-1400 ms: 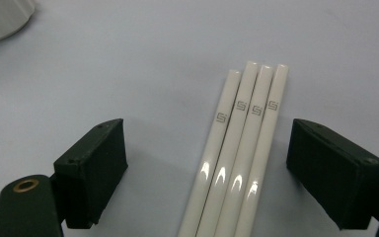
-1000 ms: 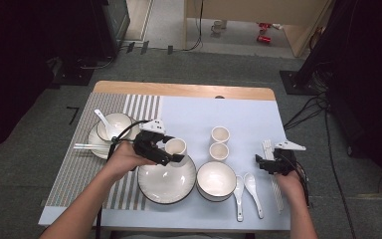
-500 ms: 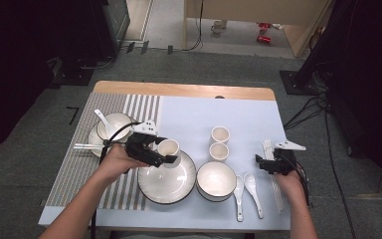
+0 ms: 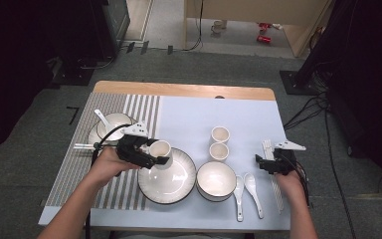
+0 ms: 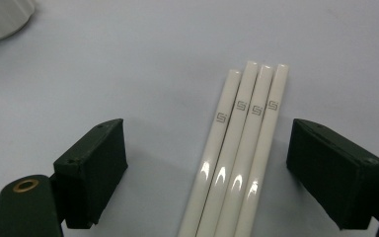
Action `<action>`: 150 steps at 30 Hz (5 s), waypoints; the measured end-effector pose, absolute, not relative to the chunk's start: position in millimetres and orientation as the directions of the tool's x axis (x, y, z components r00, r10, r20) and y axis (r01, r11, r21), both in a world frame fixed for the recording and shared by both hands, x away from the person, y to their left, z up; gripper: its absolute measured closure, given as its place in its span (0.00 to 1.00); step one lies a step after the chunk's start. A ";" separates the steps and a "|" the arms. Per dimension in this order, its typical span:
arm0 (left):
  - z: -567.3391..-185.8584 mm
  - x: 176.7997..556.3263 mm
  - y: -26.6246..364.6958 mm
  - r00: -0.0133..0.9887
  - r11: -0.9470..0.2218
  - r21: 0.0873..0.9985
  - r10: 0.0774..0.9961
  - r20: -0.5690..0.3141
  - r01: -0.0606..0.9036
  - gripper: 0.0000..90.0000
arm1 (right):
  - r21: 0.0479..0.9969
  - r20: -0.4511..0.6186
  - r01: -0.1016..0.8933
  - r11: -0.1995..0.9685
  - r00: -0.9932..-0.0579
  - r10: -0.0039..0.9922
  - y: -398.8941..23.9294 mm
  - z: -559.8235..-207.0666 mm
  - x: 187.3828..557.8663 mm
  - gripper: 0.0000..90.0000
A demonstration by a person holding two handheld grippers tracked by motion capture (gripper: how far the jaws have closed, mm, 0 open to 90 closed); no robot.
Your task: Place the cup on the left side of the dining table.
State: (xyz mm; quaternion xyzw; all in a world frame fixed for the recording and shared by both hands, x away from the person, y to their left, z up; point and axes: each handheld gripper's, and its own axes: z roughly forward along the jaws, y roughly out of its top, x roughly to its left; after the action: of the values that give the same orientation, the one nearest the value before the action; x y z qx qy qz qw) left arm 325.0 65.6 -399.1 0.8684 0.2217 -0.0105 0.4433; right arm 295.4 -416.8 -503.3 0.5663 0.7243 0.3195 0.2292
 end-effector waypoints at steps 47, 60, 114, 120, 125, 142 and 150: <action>-404.3 302.9 120.4 0.867 -0.484 0.757 0.447 -0.219 0.440 0.31 | 0.722 0.032 0.675 0.154 -0.255 0.967 -417.0 -503.3 295.9 0.16; -406.0 297.8 141.8 0.852 -0.474 0.753 0.476 -0.217 0.457 0.31 | 0.722 0.032 0.675 0.154 -0.255 0.967 -417.0 -503.3 295.9 0.16; -445.6 310.1 164.5 0.831 -0.571 0.643 0.520 -0.198 0.511 0.30 | 0.721 0.032 0.675 0.154 -0.254 0.967 -416.8 -503.3 295.9 0.16; -444.9 308.9 161.7 0.844 -0.582 0.638 0.489 -0.220 0.504 0.27 | 0.721 0.031 0.675 0.154 -0.254 0.967 -416.8 -503.3 295.9 0.16; -445.0 308.6 160.6 0.841 -0.582 0.636 0.495 -0.218 0.507 0.27 | 0.721 0.032 0.675 0.154 -0.254 0.967 -416.8 -503.3 295.9 0.16; -438.9 308.5 161.9 0.838 -0.567 0.650 0.502 -0.215 0.506 0.26 | 0.721 0.031 0.675 0.154 -0.254 0.967 -416.7 -503.3 295.9 0.16; -432.4 307.8 162.6 0.836 -0.558 0.660 0.509 -0.205 0.502 0.26 | 0.721 0.031 0.675 0.154 -0.254 0.967 -416.7 -503.3 295.8 0.16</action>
State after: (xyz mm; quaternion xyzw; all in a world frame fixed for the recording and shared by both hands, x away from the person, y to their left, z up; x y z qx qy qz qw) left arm 307.8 162.6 -432.4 0.8827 0.2865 0.0047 0.3724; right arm 295.8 -416.7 -503.3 0.5665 0.7246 0.3193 0.2283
